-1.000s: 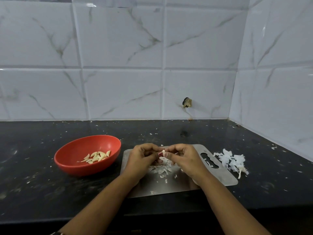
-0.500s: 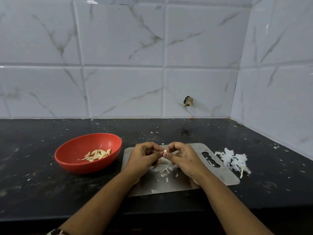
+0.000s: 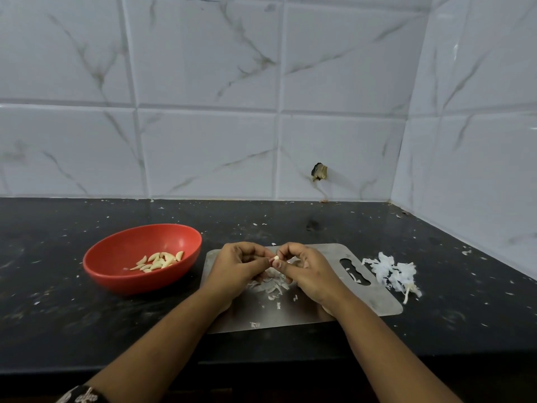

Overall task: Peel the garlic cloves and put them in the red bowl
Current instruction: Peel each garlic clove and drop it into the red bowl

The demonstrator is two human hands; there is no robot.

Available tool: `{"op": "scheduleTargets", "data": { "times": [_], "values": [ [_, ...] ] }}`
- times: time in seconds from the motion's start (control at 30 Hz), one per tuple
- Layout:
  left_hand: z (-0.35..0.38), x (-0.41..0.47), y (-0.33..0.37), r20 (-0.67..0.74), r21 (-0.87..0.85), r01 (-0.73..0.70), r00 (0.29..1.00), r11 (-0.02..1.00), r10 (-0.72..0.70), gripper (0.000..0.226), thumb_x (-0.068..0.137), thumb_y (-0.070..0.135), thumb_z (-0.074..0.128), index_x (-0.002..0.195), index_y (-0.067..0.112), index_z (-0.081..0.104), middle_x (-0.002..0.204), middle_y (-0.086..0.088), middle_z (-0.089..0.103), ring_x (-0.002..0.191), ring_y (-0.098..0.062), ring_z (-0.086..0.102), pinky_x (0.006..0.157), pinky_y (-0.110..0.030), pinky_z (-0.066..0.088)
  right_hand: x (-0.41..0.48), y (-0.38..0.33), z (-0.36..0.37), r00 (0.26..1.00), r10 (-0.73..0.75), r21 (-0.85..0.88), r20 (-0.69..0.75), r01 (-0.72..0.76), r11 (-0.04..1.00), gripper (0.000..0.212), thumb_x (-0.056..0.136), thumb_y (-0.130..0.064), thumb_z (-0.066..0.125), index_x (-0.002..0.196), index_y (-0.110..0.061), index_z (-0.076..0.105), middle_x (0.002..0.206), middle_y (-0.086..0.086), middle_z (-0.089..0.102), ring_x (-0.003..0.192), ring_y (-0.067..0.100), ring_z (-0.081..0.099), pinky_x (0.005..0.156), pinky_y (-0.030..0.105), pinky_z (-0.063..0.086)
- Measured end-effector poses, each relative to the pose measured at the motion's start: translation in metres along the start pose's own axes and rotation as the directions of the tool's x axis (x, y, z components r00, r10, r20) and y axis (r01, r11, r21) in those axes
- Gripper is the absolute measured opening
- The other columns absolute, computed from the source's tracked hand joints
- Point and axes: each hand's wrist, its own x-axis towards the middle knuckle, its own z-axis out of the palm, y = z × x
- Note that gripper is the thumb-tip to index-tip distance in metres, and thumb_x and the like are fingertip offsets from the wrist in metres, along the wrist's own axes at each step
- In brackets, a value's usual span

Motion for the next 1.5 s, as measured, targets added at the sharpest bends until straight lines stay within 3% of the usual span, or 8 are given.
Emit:
{"op": "scheduleTargets", "data": {
  "times": [0.3, 0.6, 0.73, 0.83, 1.03, 1.2, 1.4, 1.5],
  "values": [
    [0.0028, -0.0007, -0.0004, -0.049, 0.045, -0.081, 0.995, 0.996, 0.083, 0.007, 0.083, 0.000, 0.069, 0.086, 0.005, 0.072, 0.067, -0.009, 0.071, 0.054, -0.009, 0.061, 0.055, -0.020, 0.050, 0.0001, -0.0034, -0.0010, 0.999, 0.029, 0.023, -0.038, -0.028, 0.999, 0.013, 0.091, -0.017, 0.066, 0.081, -0.009, 0.062, 0.086, -0.001, 0.061, 0.053, 0.004, 0.052, 0.054, 0.014, 0.042],
    [0.0021, 0.0003, -0.0028, -0.147, 0.236, -0.157, 0.970, 0.959, 0.194, 0.018, 0.086, 0.002, 0.067, 0.088, 0.018, 0.074, 0.078, 0.002, 0.073, 0.068, -0.003, 0.066, 0.061, -0.020, 0.054, -0.0003, -0.0017, 0.0005, 0.999, 0.048, 0.055, -0.023, -0.047, 0.997, 0.012, 0.093, -0.009, 0.062, 0.097, -0.008, 0.073, 0.085, 0.010, 0.073, 0.053, 0.001, 0.055, 0.052, 0.015, 0.042],
    [0.0017, 0.0012, -0.0034, -0.150, 0.243, -0.133, 0.974, 0.961, 0.173, 0.014, 0.086, 0.003, 0.068, 0.088, 0.015, 0.075, 0.076, 0.003, 0.072, 0.065, -0.001, 0.063, 0.060, -0.022, 0.055, 0.0012, 0.0021, -0.0003, 0.994, 0.046, -0.044, -0.103, -0.051, 0.998, 0.007, 0.083, -0.014, 0.075, 0.078, -0.011, 0.072, 0.065, -0.002, 0.067, 0.051, 0.000, 0.053, 0.051, 0.014, 0.040],
    [0.0025, 0.0014, -0.0028, -0.138, 0.246, -0.129, 0.976, 0.961, 0.167, 0.012, 0.084, 0.004, 0.070, 0.087, 0.014, 0.075, 0.073, 0.004, 0.071, 0.066, -0.002, 0.064, 0.060, -0.021, 0.054, 0.0018, 0.0035, 0.0003, 0.989, 0.037, -0.077, -0.142, -0.048, 0.996, 0.015, 0.073, -0.014, 0.084, 0.078, -0.014, 0.069, 0.067, -0.005, 0.064, 0.053, -0.002, 0.053, 0.055, 0.016, 0.044],
    [0.0061, -0.0001, -0.0020, -0.107, 0.146, -0.063, 0.991, 0.987, 0.079, 0.005, 0.084, 0.001, 0.070, 0.088, 0.002, 0.072, 0.063, -0.002, 0.067, 0.046, -0.001, 0.055, 0.050, -0.013, 0.046, -0.0005, 0.0011, 0.0017, 0.985, -0.098, -0.096, -0.140, 0.085, 0.992, 0.027, 0.085, -0.006, 0.071, 0.101, -0.027, 0.074, 0.093, -0.005, 0.073, 0.075, 0.002, 0.065, 0.066, 0.016, 0.051],
    [0.0059, 0.0011, -0.0033, -0.053, 0.110, -0.048, 0.997, 0.993, 0.054, 0.005, 0.088, 0.004, 0.065, 0.090, 0.002, 0.069, 0.069, -0.005, 0.068, 0.049, 0.000, 0.056, 0.051, -0.014, 0.046, -0.0005, 0.0007, 0.0029, 0.972, -0.134, -0.110, -0.195, 0.114, 0.987, 0.018, 0.084, -0.008, 0.073, 0.091, -0.024, 0.076, 0.083, -0.007, 0.074, 0.070, -0.001, 0.065, 0.062, 0.013, 0.048],
    [0.0038, 0.0040, -0.0083, 0.051, 0.127, -0.056, 0.997, 0.990, 0.050, 0.016, 0.096, 0.019, 0.055, 0.088, 0.014, 0.067, 0.072, 0.000, 0.069, 0.056, -0.004, 0.057, 0.051, -0.017, 0.043, 0.0005, 0.0000, 0.0027, 0.957, -0.177, -0.081, -0.230, 0.163, 0.983, 0.012, 0.081, -0.012, 0.075, 0.077, -0.023, 0.072, 0.086, -0.002, 0.074, 0.073, 0.007, 0.064, 0.069, 0.026, 0.054],
    [0.0050, 0.0032, -0.0082, 0.108, 0.160, -0.073, 0.993, 0.984, 0.056, 0.026, 0.101, 0.021, 0.045, 0.082, 0.013, 0.061, 0.063, 0.002, 0.063, 0.051, -0.008, 0.052, 0.049, -0.020, 0.040, 0.0011, -0.0007, 0.0041, 0.947, -0.196, -0.122, -0.256, 0.169, 0.978, 0.014, 0.079, -0.014, 0.078, 0.074, -0.024, 0.069, 0.086, -0.003, 0.069, 0.067, 0.001, 0.056, 0.064, 0.019, 0.047]
  ]
}}
